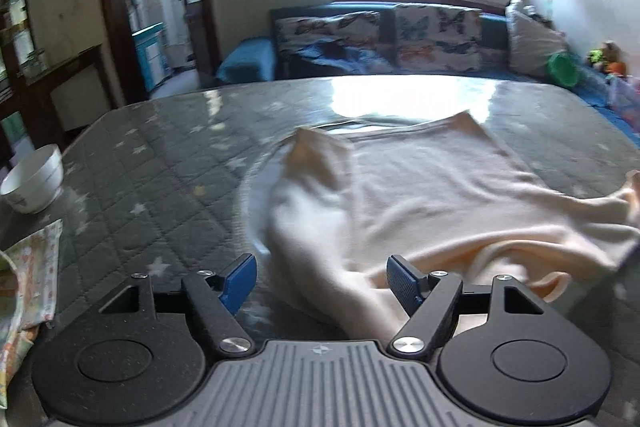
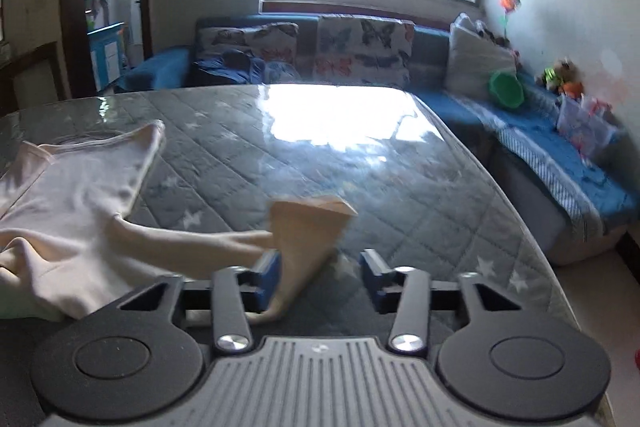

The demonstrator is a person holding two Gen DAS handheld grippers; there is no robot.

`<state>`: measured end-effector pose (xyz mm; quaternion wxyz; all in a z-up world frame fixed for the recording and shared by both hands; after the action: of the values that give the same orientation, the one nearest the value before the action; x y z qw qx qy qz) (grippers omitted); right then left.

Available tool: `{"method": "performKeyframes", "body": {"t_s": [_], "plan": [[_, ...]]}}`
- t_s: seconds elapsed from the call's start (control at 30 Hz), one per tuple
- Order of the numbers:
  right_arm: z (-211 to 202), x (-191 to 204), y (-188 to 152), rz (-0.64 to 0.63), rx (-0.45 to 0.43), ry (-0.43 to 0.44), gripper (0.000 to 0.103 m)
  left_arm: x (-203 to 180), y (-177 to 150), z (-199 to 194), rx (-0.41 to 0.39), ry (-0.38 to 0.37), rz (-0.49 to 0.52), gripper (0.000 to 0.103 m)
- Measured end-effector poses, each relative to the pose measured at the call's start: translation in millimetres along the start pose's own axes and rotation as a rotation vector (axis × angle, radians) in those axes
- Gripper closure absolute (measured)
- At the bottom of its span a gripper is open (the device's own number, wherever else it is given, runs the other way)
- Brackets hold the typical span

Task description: Fold clothes

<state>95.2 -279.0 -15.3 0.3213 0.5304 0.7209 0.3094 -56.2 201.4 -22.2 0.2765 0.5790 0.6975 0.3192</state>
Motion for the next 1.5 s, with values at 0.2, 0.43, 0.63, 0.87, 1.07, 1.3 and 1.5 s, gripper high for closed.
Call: {"method": "performKeyframes", "body": {"t_s": [0.2,0.43,0.63,0.87,1.07,1.3,1.5], "plan": [[27,22,0,-0.055,0.006,-0.012,0.047,-50,-6,-13,-0.012,-0.154,0.059,0.028],[54,-12,-16,-0.023,0.060,-0.123,0.041,-101,-20,-10,-0.006,-0.276,0.139,0.028],[42,-43,-24,0.011,0.068,-0.191,0.040,-131,-24,-2,-0.021,-0.333,0.209,0.036],[10,-11,-10,-0.023,-0.020,-0.050,0.039,-143,-24,17,-0.032,-0.347,0.247,0.067],[-16,40,-1,-0.087,-0.061,0.149,0.037,-141,-31,21,0.005,-0.388,0.213,0.098],[-40,94,12,-0.170,-0.077,0.362,0.037,-151,-53,-7,0.026,-0.507,0.258,0.098],[-48,144,7,-0.248,-0.049,0.517,0.041,-130,-53,-28,-0.014,-0.476,0.261,0.094]]}}
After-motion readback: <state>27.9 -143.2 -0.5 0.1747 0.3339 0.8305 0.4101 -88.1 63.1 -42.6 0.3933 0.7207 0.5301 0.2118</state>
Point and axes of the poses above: each gripper's, at about its wrist camera, not at the fingertips, and z roughly the way its jaws point, x to its left, y to its top, the point moved 5 cm from there along z, roughly the way its jaws point, and after that the axes turned 6 degrees about -y, right-handed, at the moved point
